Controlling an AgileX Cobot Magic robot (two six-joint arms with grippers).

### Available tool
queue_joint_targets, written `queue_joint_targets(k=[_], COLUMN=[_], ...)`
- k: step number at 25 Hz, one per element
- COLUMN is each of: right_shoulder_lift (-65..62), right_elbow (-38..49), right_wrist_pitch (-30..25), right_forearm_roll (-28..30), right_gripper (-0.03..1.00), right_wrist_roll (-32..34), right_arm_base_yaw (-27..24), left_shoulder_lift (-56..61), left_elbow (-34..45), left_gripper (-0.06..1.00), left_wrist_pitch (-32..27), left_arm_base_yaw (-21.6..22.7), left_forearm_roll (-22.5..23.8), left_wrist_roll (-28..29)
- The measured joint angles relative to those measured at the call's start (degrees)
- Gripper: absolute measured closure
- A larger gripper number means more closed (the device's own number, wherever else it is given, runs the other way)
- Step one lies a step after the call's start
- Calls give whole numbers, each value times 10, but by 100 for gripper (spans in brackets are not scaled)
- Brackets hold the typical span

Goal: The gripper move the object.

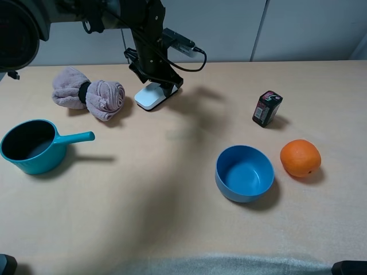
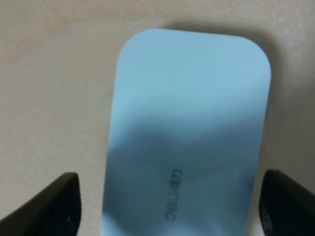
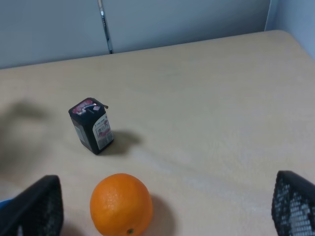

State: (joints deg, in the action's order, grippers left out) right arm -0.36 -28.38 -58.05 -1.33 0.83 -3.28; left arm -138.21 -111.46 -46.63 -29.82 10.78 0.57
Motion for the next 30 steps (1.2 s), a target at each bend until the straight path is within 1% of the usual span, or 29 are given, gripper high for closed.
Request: queue_joint_targets(k=[6,12,20,23,30], right_shoulder_lift=[0,0,0,0,0], right_elbow=[0,0,0,0,0], right_wrist_pitch=[0,0,0,0,0], right_forearm_roll=[0,0,0,0,0], right_gripper=[30,30,30,30,30], right_wrist_roll=[0,0,0,0,0], right_arm_base_yaw=[0,0,0,0,0], left_shoulder_lift=[0,9,85,110,170], left_elbow=[0,0,0,0,0], left_gripper=[20,20,20,20,20], left_wrist_pitch=[-2,-2,-5,-20,-79], left_arm_base_yaw=[-2,-10,-12,-12,-12], left_forearm_roll=[-1,-16,-17,-17,-17], left_wrist_roll=[-10,-12,-12,-12,-12])
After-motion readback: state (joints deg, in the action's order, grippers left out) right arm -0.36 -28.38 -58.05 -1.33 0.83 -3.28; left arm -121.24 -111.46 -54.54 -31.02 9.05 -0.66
